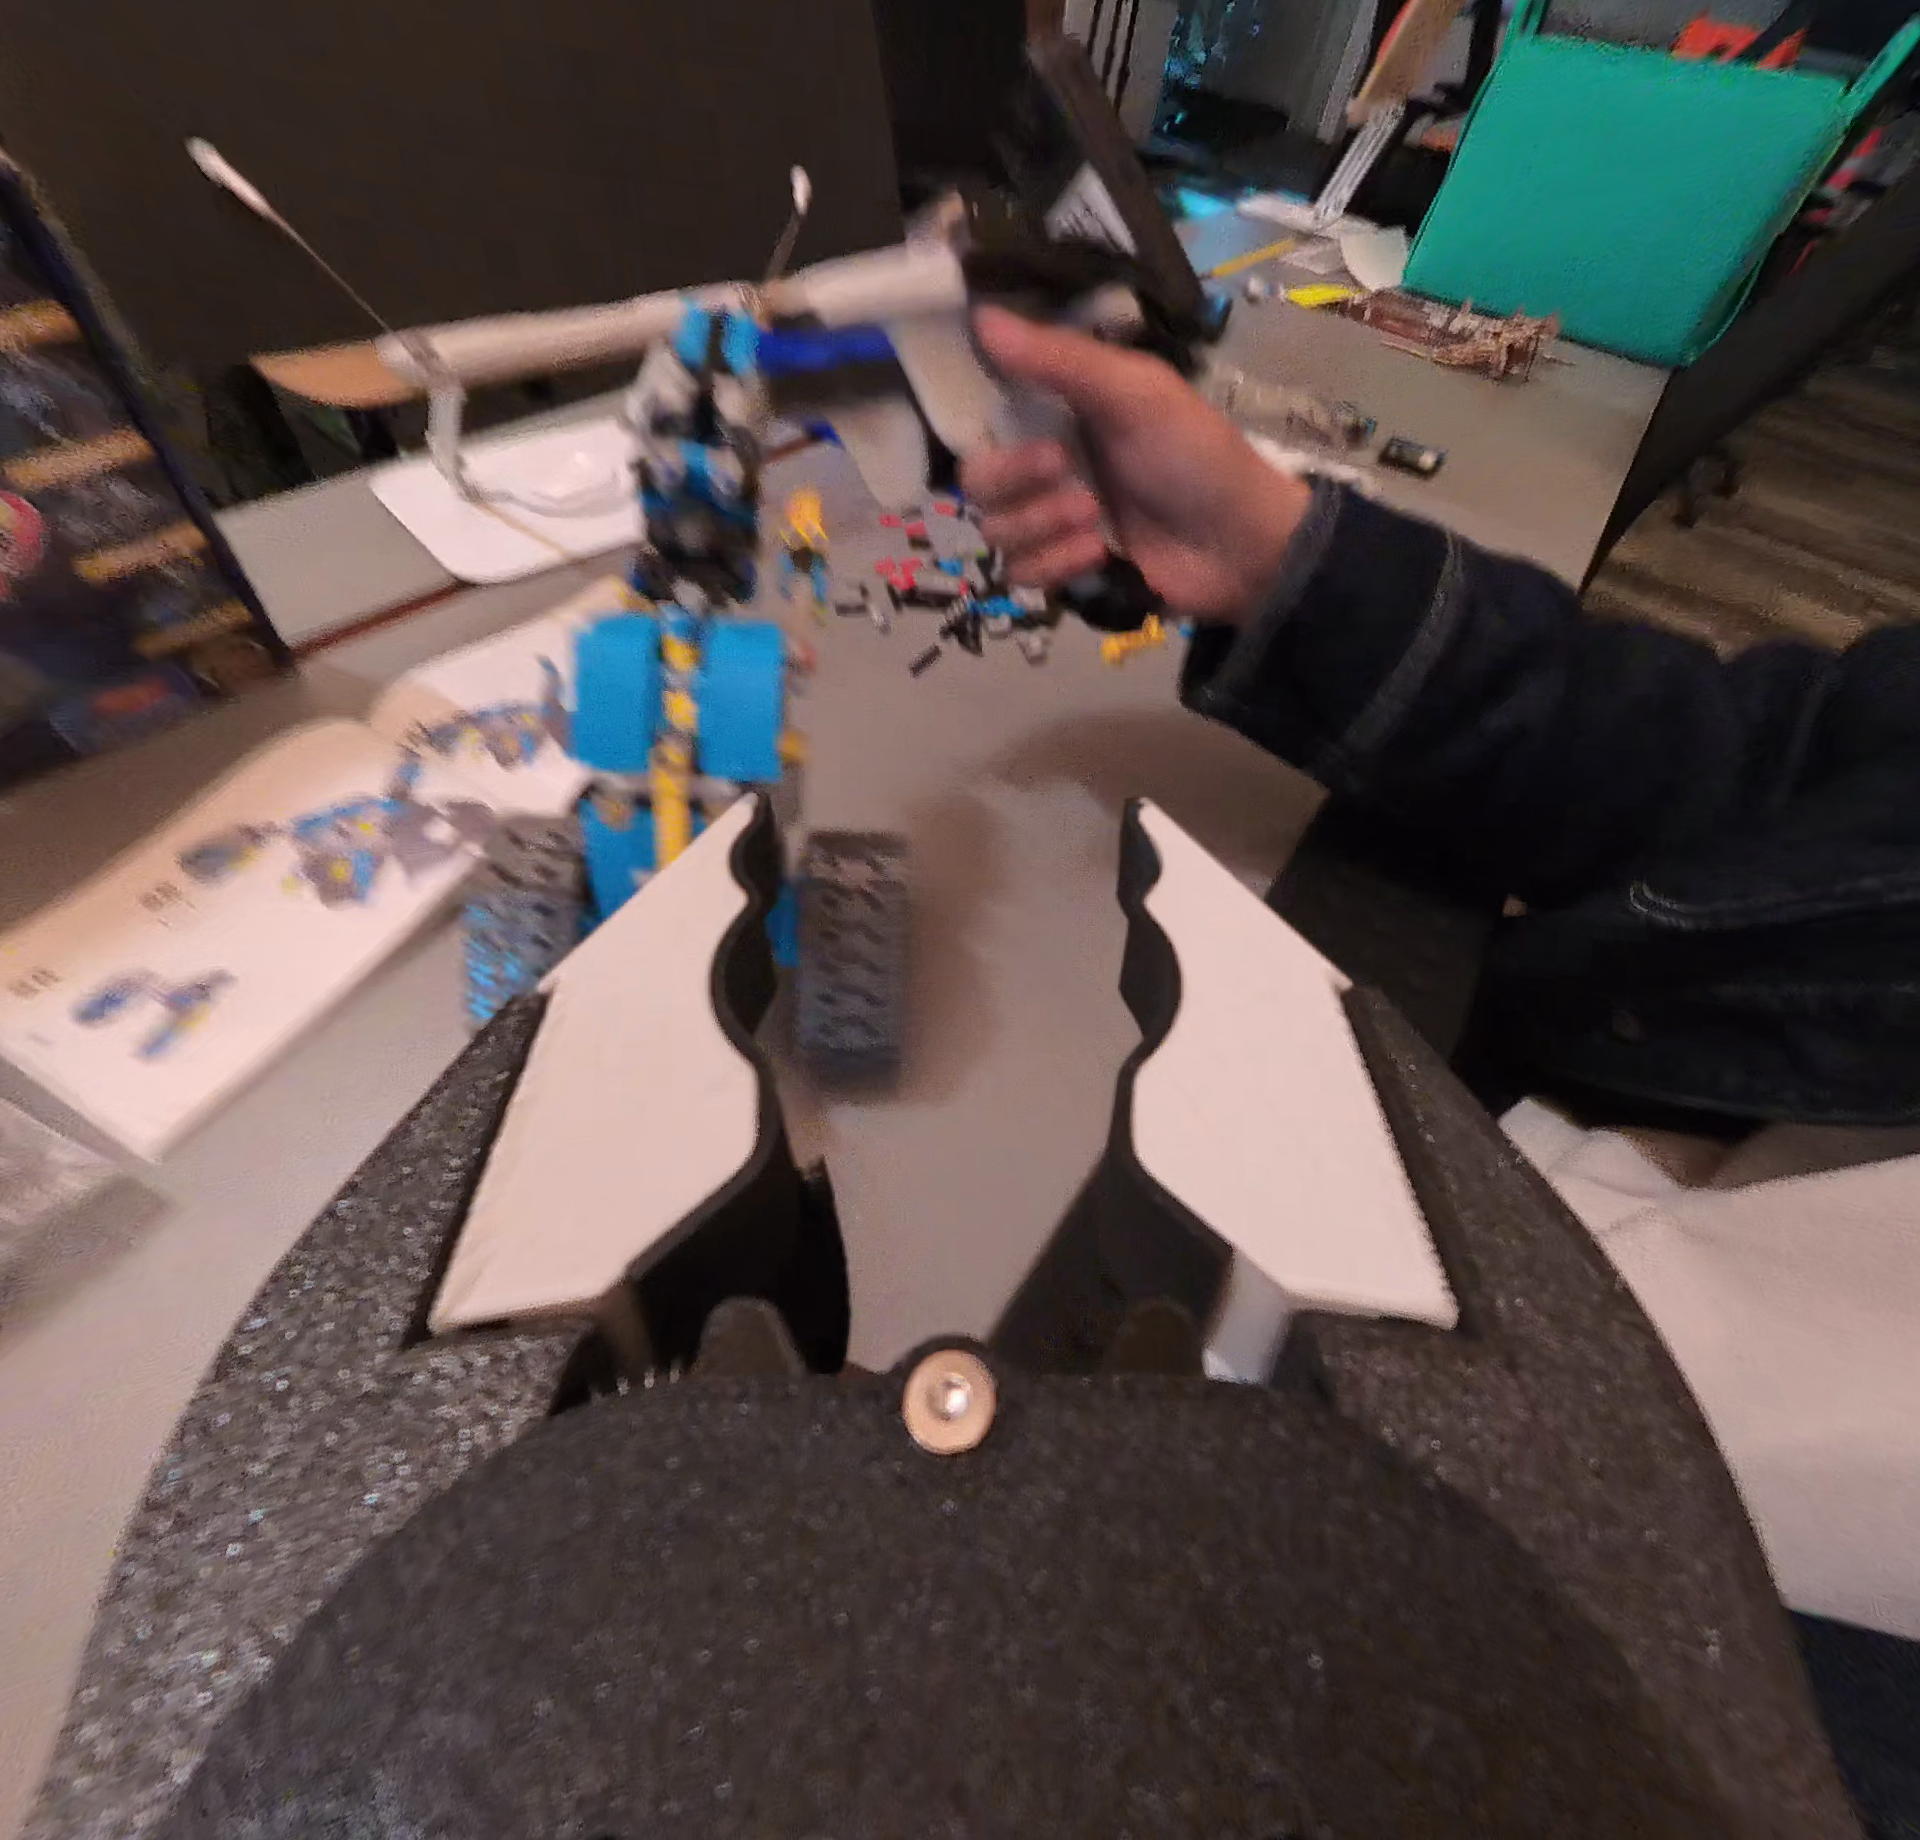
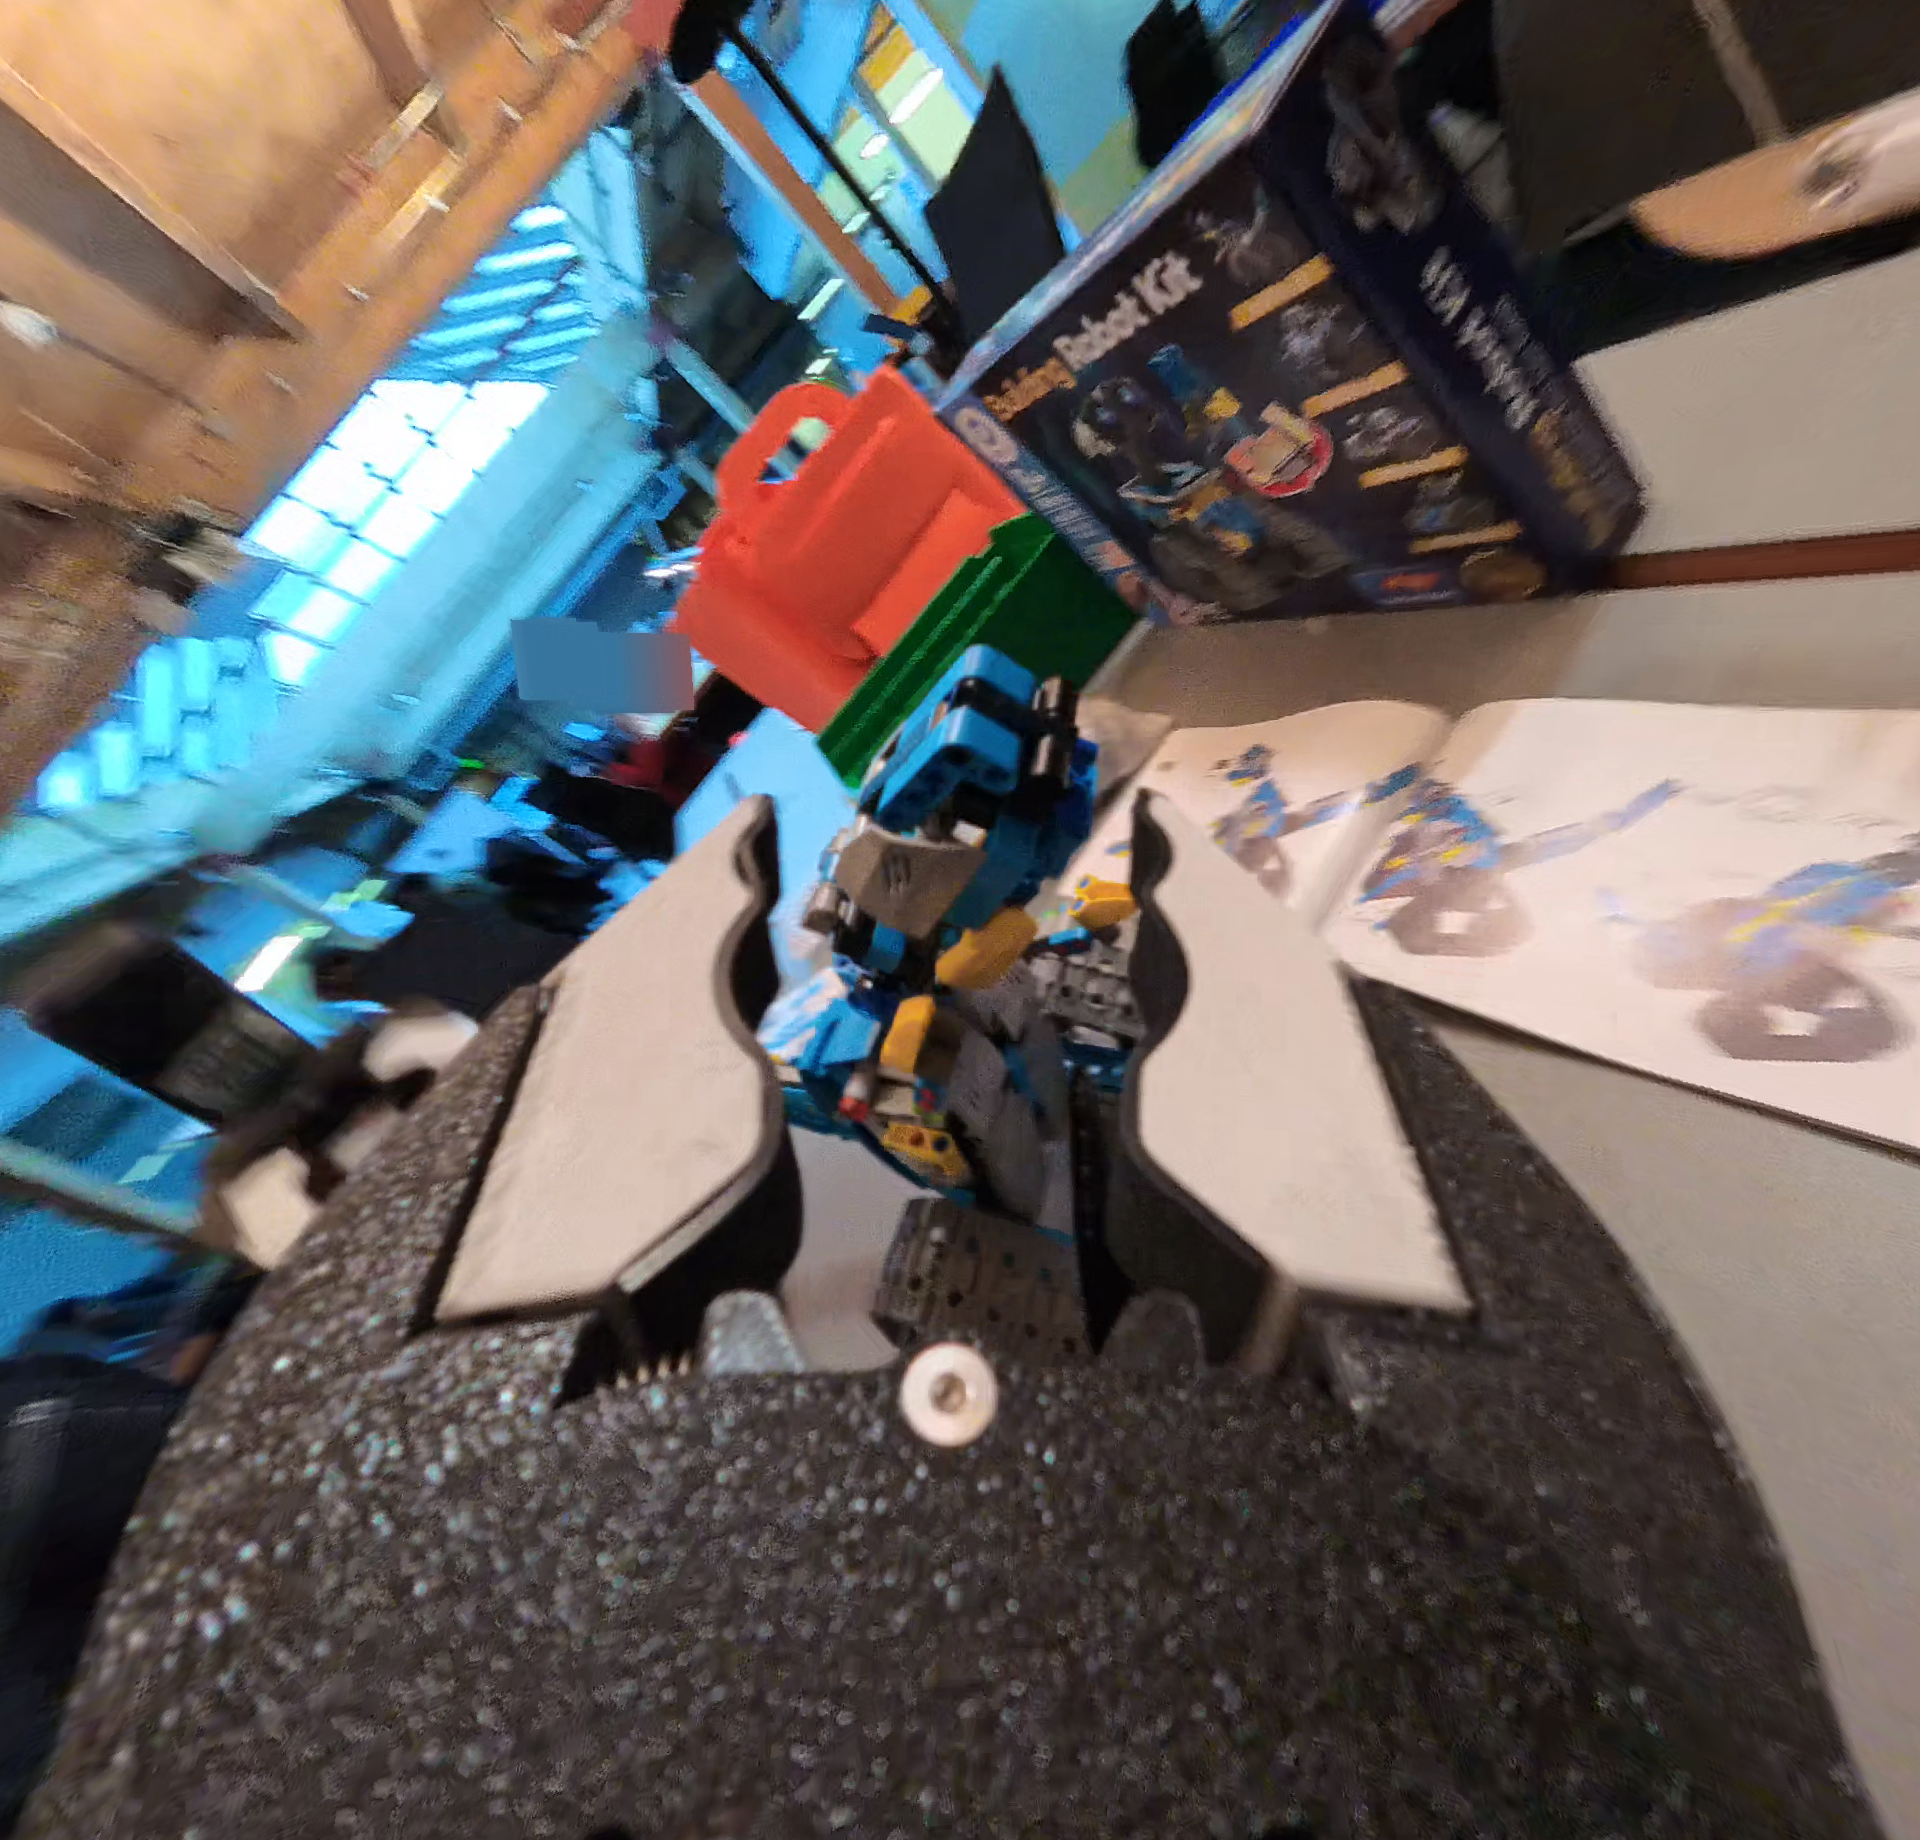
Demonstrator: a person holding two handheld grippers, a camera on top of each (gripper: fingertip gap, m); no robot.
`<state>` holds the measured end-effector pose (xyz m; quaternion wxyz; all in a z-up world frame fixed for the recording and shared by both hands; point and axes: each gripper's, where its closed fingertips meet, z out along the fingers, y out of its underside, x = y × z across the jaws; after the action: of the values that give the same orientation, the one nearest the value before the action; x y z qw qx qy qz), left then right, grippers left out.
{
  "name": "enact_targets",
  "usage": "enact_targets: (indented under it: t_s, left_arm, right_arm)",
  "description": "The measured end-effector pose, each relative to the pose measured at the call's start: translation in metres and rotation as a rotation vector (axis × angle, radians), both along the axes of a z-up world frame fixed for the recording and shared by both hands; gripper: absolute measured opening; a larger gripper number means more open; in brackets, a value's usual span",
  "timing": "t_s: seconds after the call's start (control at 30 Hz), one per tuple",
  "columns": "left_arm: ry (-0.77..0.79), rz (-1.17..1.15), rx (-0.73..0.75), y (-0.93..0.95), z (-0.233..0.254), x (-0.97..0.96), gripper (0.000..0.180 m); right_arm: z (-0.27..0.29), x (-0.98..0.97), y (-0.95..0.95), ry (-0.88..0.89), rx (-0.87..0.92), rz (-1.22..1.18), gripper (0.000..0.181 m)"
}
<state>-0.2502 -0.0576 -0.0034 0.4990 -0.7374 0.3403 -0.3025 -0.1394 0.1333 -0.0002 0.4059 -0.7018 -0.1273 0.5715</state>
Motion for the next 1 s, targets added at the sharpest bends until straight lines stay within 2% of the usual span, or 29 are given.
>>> enact_targets:
  t_s: [0.03,0.1,0.23,0.37,0.47,0.53,0.6,0.77,0.83,1.0]
  left_arm:
    - [0.036,0.014,-0.003,-0.009,-0.02,0.006,0.064]
    - [0.092,0.045,0.003,-0.021,-0.051,0.015,0.064]
    - [0.083,0.074,-0.038,-0.025,-0.078,0.019,0.064]
    - [0.005,0.123,-0.02,-0.013,-0.068,0.006,0.064]
    - [-0.016,0.224,0.013,-0.002,-0.074,-0.017,0.064]
    - [-0.026,0.237,0.025,-0.001,-0.082,-0.022,0.064]
    - [-0.006,0.265,0.033,0.003,-0.091,-0.025,0.064]
    - [-0.1,0.311,-0.055,0.014,-0.092,-0.03,0.067]
    - [-0.092,0.369,-0.104,0.023,-0.098,-0.04,0.067]
    - [-0.054,0.48,-0.2,0.03,-0.111,-0.062,0.062]
  right_arm:
    - [0.001,-0.003,0.002,0.04,-0.022,0.033,0.054]
    - [-0.004,-0.005,0.006,0.024,-0.021,0.03,0.043]
    - [-0.011,-0.001,0.009,0.017,-0.026,0.018,0.043]
    - [0.005,0.016,0.003,0.037,0.073,-0.008,0.059]
    - [-0.004,0.055,0.015,-0.071,0.182,-0.212,0.057]
    - [-0.028,0.068,0.022,-0.14,0.194,-0.291,0.055]
    - [-0.067,0.078,0.032,-0.29,0.17,-0.353,0.056]
    - [-0.119,0.079,0.042,-0.589,0.163,-0.345,0.054]
    - [-0.137,0.074,0.04,-0.669,0.137,-0.302,0.055]
    - [-0.15,0.062,0.035,-0.69,0.111,-0.231,0.055]
